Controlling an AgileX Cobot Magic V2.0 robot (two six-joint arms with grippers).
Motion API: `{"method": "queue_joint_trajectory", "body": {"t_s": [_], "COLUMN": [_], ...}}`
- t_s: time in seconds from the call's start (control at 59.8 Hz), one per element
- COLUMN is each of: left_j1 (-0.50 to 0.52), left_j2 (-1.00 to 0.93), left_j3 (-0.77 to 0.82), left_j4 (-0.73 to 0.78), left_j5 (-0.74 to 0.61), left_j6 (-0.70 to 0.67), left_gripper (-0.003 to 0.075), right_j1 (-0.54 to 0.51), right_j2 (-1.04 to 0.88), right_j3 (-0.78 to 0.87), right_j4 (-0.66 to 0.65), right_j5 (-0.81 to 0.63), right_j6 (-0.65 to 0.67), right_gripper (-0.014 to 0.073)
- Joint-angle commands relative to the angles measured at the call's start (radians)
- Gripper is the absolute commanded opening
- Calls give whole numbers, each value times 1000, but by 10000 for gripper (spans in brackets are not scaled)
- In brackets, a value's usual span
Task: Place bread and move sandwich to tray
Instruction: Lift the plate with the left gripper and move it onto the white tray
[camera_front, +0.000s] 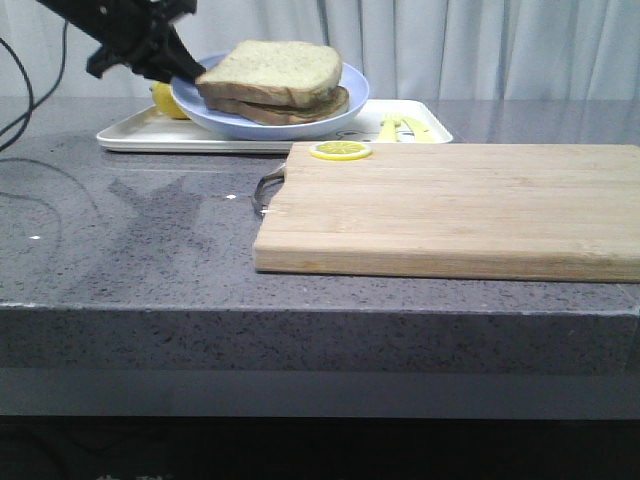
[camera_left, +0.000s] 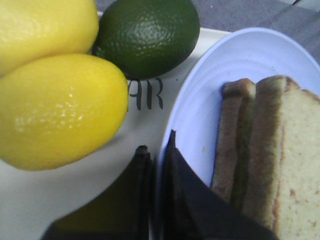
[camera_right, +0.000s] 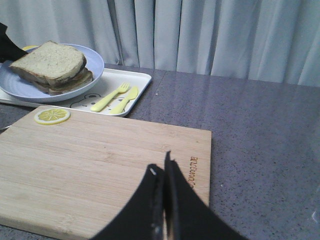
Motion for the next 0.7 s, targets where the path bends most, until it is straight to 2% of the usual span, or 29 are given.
{"method": "queue_joint_trajectory", "body": {"t_s": [0.0,0.251,0.301,0.351,0.552,0.619,0.686], "left_j1": [-11,-11,-11,-11,-11,-7,5], "left_j2": [-65,-35,-35,-35,-35,-40,-48], "left_j3": [-44,-42,-42,-42,-42,-44,-67], "left_j4": [-92,-72,-56,-49,-47,-47,-47], "left_j5": [-50,-43,-46,-51,-55,-55,-36], "left_j6": [-23,-23,-23,-23,-23,-23,-23], "left_gripper": [-19,-15,7,48,355,417,432], "right_j1": [-7,-7,-7,-7,-7,-7,-7], "right_j2": [14,14,14,14,14,14,14], "right_j3": [-25,-25,-25,-25,-25,-25,-25], "right_j4": [1,1,1,1,1,1,1], "right_j5": [-70,-70,-70,-70,-70,-67,-67], "right_j6": [-6,-6,-6,-6,-6,-6,-6], "right_gripper": [-78,-78,-78,-78,-78,-78,-78]}}
